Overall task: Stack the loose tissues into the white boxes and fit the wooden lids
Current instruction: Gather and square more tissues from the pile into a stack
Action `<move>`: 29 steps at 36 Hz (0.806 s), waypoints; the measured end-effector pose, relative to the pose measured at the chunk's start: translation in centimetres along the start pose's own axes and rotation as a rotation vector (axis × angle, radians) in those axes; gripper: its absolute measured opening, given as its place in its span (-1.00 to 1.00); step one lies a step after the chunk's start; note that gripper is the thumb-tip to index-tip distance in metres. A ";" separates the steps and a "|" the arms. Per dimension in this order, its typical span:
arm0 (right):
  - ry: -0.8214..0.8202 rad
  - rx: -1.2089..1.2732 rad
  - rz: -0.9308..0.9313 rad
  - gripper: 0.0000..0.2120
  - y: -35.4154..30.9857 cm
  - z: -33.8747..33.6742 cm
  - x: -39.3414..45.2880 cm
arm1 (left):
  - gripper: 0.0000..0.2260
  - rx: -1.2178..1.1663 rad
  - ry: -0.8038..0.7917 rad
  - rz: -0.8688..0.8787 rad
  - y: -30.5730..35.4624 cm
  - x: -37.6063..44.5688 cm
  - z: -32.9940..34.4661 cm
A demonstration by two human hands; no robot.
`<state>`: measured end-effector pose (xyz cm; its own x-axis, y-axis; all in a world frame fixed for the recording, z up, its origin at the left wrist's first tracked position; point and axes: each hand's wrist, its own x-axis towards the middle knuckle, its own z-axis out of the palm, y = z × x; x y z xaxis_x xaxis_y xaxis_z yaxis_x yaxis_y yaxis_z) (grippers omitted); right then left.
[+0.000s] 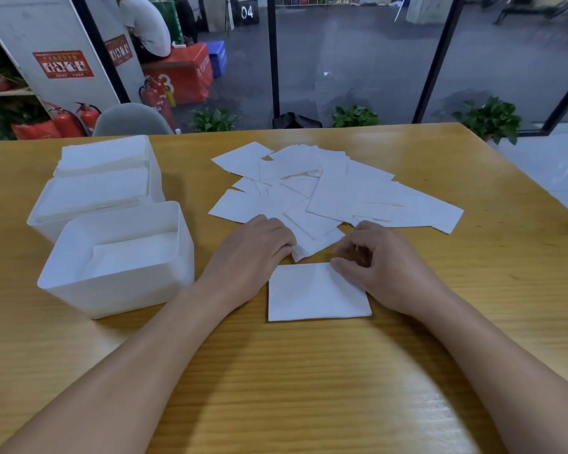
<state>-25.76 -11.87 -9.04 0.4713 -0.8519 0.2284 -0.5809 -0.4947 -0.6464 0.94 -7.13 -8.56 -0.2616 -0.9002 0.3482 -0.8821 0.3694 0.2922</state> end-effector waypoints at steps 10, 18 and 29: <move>0.065 0.294 -0.017 -0.79 -1.5 0.1 -0.3 | -0.91 -0.226 0.228 0.020 3.8 -2.5 -0.7; 0.073 0.501 0.070 -0.88 -1.4 -0.5 -0.1 | -0.90 -0.254 0.227 0.155 4.4 -2.8 0.0; -0.010 0.556 0.002 -0.87 -1.3 -0.7 0.0 | -0.71 -0.260 0.233 -0.097 2.2 -1.7 -0.4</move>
<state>-25.46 -11.39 -7.69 0.4781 -0.8499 0.2214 -0.1455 -0.3252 -0.9344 -0.40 -4.66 -8.11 -0.0590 -0.8680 0.4931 -0.7612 0.3587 0.5403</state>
